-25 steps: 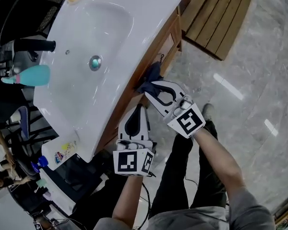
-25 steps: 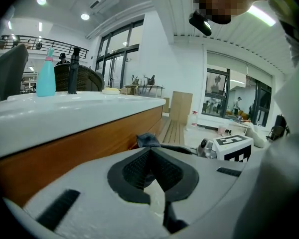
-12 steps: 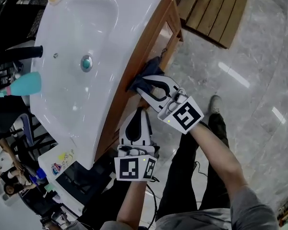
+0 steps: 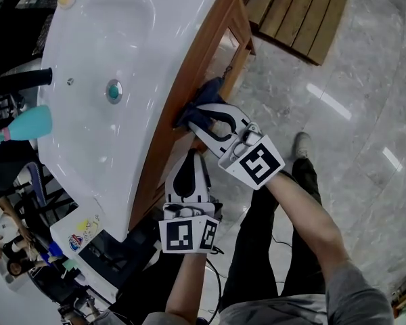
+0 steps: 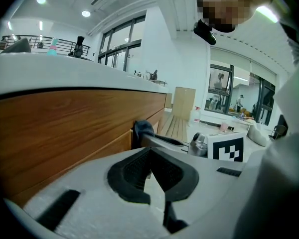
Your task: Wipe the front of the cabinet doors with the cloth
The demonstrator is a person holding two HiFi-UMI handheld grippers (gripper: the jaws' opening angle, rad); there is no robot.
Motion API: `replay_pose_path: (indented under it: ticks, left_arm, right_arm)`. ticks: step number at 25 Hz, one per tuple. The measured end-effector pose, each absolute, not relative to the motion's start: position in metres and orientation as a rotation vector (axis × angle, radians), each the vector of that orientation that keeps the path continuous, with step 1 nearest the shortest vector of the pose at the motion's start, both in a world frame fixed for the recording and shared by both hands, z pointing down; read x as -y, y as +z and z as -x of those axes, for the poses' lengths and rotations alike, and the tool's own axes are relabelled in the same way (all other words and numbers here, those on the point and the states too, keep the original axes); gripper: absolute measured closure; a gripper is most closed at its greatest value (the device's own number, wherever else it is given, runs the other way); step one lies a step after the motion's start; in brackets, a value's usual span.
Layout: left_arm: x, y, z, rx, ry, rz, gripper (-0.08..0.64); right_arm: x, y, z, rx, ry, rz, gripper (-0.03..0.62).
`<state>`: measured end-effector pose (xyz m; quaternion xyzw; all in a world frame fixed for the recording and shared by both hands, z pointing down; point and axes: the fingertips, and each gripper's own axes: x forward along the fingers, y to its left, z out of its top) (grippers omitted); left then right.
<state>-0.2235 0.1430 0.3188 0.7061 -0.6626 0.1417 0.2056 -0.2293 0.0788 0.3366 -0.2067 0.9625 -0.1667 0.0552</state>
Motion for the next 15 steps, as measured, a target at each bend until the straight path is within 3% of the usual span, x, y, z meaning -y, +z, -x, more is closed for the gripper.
replay_pose_path:
  ticks: [15]
  left_arm:
    - [-0.116, 0.331, 0.200, 1.843, 0.427, -1.928, 0.552]
  right_arm:
    - [-0.019, 0.347, 0.199, -2.920, -0.524, 0.681, 0.520]
